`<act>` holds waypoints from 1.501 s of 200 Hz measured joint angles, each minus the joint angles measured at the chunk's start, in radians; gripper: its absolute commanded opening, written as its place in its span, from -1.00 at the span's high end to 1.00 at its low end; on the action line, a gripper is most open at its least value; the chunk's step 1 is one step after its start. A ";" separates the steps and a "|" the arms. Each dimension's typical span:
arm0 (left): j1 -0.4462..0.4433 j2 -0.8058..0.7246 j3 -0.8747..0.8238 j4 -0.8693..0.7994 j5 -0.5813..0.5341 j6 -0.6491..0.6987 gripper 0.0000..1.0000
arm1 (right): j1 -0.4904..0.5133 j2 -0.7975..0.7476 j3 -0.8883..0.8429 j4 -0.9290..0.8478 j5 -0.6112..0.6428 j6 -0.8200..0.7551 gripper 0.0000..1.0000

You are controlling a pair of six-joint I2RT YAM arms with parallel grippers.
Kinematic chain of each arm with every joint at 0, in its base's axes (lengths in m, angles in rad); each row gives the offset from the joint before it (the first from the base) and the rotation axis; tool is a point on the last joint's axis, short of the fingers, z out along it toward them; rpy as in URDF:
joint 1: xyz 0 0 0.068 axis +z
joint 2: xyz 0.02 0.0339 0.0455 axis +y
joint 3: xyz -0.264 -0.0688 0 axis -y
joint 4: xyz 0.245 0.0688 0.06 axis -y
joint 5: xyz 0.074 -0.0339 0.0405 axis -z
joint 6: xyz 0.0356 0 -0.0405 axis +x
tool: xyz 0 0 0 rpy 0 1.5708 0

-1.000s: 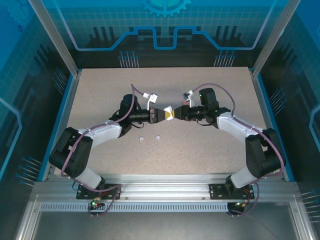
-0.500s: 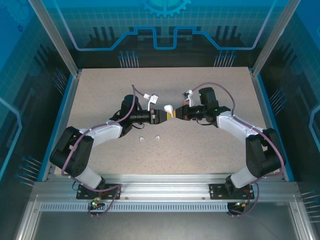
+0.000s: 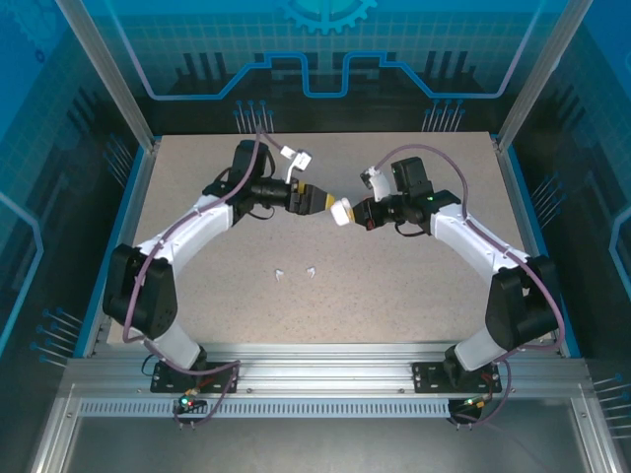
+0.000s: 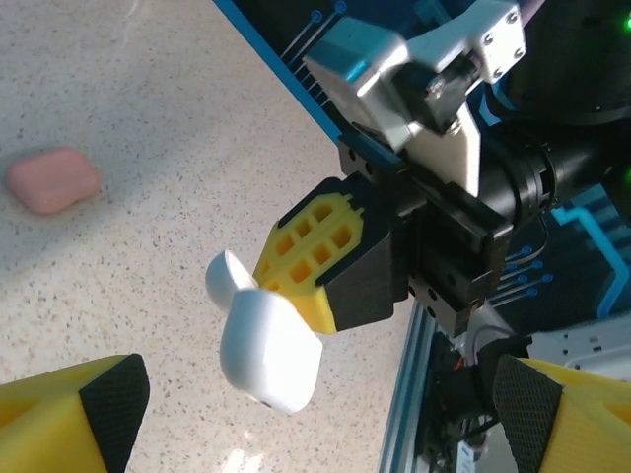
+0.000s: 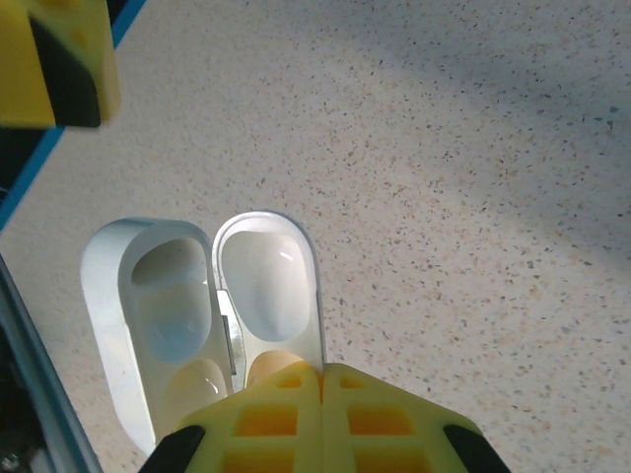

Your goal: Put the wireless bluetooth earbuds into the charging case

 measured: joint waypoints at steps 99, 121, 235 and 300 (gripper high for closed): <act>0.000 0.218 0.180 -0.462 0.135 0.288 -0.55 | 0.000 0.071 0.024 -0.055 -0.034 -0.182 1.00; 0.000 0.247 0.195 -0.479 0.166 0.305 -0.47 | 0.001 0.071 0.024 -0.054 -0.043 -0.185 1.00; -0.021 0.336 0.299 -0.544 0.233 0.332 -0.12 | 0.016 0.087 0.043 -0.057 -0.065 -0.196 1.00; -0.027 0.356 0.317 -0.601 0.240 0.371 -0.01 | 0.016 0.087 0.043 -0.058 -0.064 -0.196 1.00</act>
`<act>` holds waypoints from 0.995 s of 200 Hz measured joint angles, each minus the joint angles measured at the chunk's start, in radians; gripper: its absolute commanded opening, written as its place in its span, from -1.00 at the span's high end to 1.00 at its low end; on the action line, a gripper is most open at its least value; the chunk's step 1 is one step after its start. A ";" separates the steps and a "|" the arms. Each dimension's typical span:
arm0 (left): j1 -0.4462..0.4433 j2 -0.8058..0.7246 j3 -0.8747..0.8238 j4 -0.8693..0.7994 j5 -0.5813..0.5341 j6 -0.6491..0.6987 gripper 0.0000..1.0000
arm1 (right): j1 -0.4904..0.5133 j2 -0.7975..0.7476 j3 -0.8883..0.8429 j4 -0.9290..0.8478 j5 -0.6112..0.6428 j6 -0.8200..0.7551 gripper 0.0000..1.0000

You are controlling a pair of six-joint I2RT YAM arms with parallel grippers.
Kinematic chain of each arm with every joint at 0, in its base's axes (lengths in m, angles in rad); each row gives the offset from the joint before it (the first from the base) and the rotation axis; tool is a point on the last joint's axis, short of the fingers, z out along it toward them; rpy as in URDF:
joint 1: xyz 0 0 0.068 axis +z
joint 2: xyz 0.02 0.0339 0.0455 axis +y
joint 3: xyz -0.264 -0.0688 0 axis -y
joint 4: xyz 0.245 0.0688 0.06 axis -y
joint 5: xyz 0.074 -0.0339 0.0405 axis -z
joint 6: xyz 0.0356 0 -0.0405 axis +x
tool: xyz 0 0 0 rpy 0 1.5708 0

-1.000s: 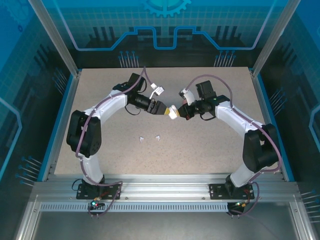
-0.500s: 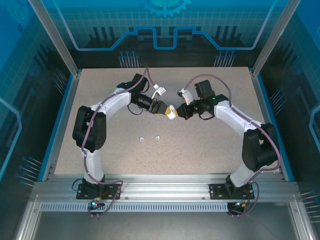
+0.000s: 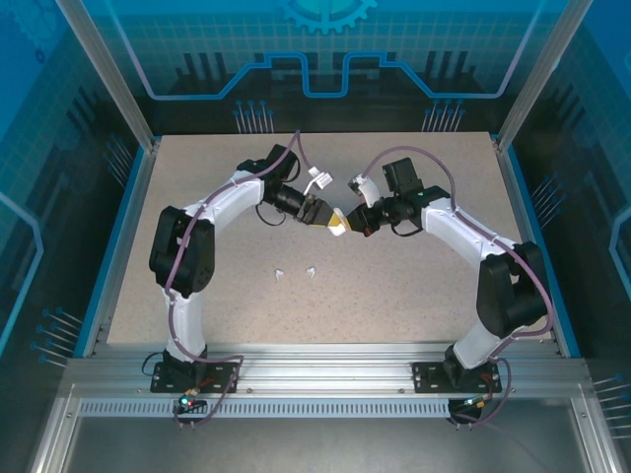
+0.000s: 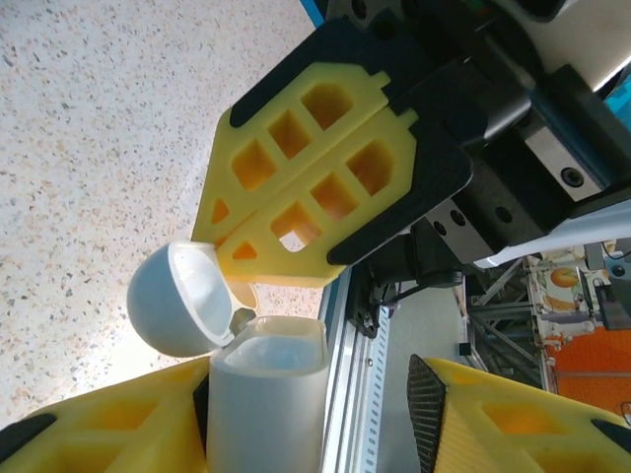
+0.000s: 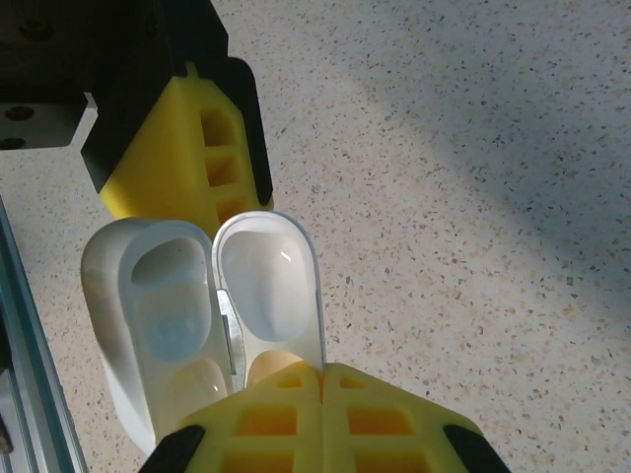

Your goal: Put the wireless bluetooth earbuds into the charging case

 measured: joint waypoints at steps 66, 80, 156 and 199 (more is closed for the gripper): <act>0.000 0.003 0.000 -0.017 0.000 0.021 0.24 | 0.000 0.002 0.001 0.000 -0.001 0.000 1.00; 0.000 0.004 0.000 -0.018 0.000 0.021 0.29 | 0.000 0.002 0.001 0.000 -0.001 0.000 1.00; 0.000 0.006 0.000 -0.010 -0.001 0.015 0.03 | 0.000 0.002 0.001 0.000 0.000 0.000 1.00; 0.001 0.010 0.000 -0.010 -0.003 0.017 0.11 | 0.000 0.002 0.001 0.000 0.000 0.000 1.00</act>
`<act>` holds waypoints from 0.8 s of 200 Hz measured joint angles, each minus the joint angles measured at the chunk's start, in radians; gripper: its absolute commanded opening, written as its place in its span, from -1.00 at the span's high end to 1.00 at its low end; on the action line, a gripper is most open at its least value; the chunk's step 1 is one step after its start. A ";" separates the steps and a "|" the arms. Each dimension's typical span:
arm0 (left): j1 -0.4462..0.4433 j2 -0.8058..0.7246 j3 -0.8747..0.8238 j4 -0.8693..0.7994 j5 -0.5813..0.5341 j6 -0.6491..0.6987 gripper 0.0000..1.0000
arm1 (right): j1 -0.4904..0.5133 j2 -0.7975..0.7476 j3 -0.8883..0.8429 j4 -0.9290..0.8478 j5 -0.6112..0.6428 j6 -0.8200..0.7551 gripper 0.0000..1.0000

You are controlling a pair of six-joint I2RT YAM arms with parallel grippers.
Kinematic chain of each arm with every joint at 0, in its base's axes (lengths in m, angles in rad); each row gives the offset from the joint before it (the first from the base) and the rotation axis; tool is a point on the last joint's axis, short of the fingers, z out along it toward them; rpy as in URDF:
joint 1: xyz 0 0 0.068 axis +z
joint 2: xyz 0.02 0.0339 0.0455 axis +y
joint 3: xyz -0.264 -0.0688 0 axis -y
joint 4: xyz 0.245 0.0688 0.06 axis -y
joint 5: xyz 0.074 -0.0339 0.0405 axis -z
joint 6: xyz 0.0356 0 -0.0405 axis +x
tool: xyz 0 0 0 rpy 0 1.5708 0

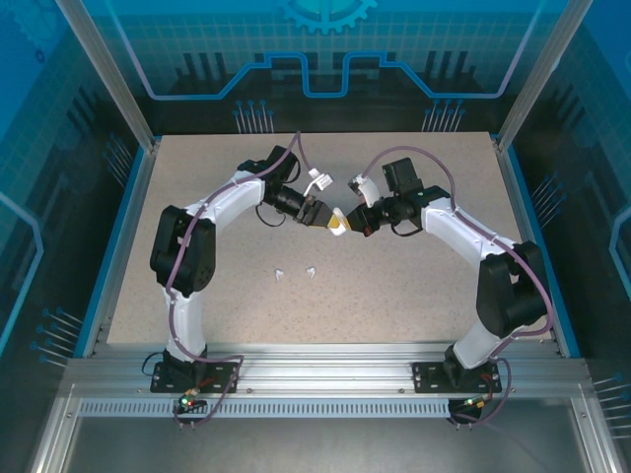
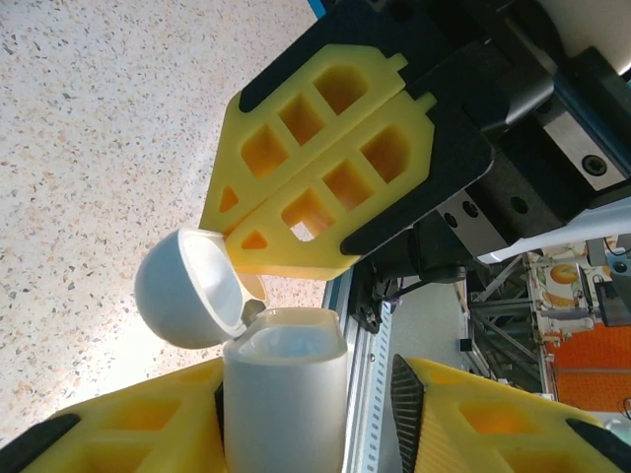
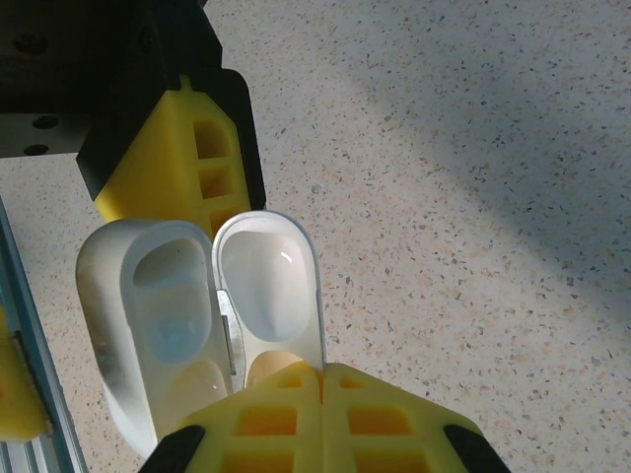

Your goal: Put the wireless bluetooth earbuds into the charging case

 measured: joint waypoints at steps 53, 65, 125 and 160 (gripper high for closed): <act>0.005 0.026 0.000 0.000 -0.008 -0.001 0.15 | 0.000 0.000 0.000 0.000 0.001 0.000 1.00; 0.006 0.026 0.000 0.002 -0.008 -0.001 0.14 | 0.000 0.000 0.000 0.000 0.001 0.000 1.00; 0.006 0.026 0.000 0.025 -0.008 -0.007 0.15 | 0.000 0.000 0.000 -0.003 0.002 0.000 1.00; 0.005 0.026 0.000 0.031 -0.007 -0.027 0.35 | 0.000 0.000 0.000 -0.003 0.010 0.000 1.00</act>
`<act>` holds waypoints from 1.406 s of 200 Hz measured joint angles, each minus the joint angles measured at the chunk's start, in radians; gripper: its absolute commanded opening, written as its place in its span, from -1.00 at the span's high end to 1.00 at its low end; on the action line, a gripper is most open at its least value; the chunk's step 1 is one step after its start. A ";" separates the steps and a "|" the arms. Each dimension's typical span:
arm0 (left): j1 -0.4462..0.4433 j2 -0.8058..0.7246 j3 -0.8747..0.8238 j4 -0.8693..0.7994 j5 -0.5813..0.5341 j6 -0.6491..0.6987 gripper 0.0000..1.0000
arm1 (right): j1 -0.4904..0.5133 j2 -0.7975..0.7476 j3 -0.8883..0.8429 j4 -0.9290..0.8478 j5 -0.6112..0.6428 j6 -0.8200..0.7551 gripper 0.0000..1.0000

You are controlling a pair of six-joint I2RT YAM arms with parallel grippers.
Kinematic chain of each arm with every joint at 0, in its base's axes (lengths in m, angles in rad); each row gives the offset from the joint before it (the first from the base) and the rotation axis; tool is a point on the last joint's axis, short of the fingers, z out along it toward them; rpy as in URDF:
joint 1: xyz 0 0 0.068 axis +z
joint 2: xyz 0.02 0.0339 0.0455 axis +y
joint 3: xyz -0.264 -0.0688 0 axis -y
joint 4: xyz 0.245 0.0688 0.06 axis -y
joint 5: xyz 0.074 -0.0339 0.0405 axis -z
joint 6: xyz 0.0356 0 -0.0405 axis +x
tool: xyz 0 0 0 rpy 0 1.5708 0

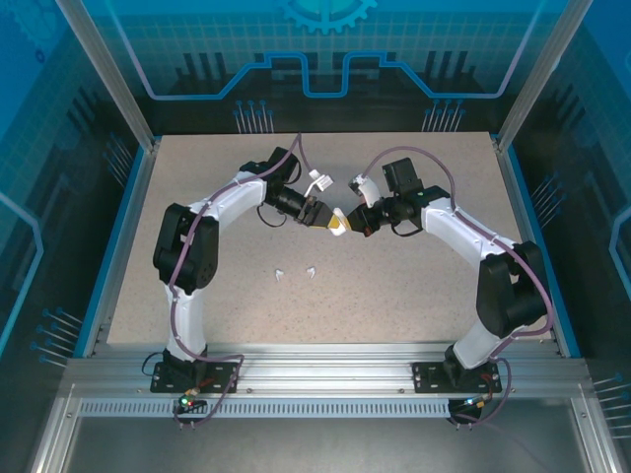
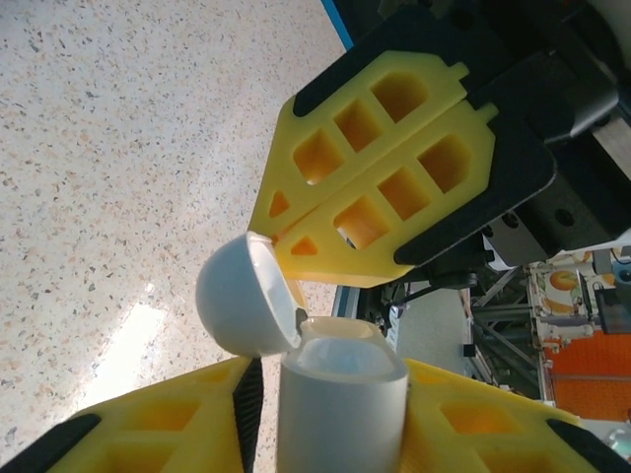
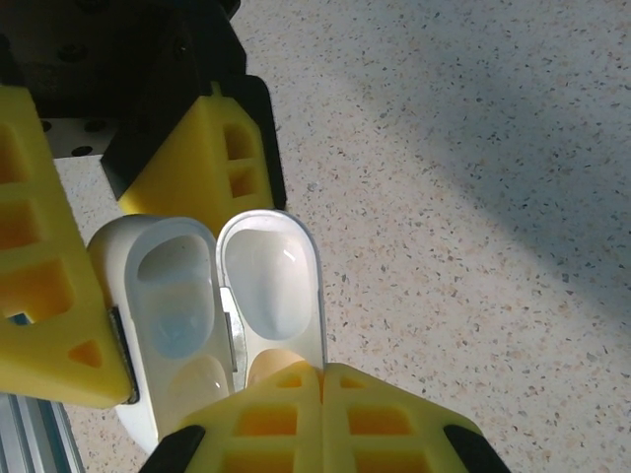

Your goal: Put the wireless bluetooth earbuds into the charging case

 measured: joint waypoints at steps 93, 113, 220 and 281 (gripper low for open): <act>0.000 0.000 0.003 0.008 0.000 -0.003 1.00 | 0.000 0.000 0.000 0.001 0.023 0.003 0.84; 0.000 0.000 0.000 0.026 -0.003 -0.004 1.00 | 0.000 -0.002 0.000 0.008 0.033 0.028 0.43; 0.078 -0.516 -0.620 0.754 -0.296 -0.282 1.00 | -0.003 -0.235 0.010 -0.052 0.142 0.283 -0.32; 0.077 -0.714 -0.962 1.200 -0.586 -0.373 1.00 | 0.190 -0.240 -0.043 -0.170 0.383 0.470 -0.57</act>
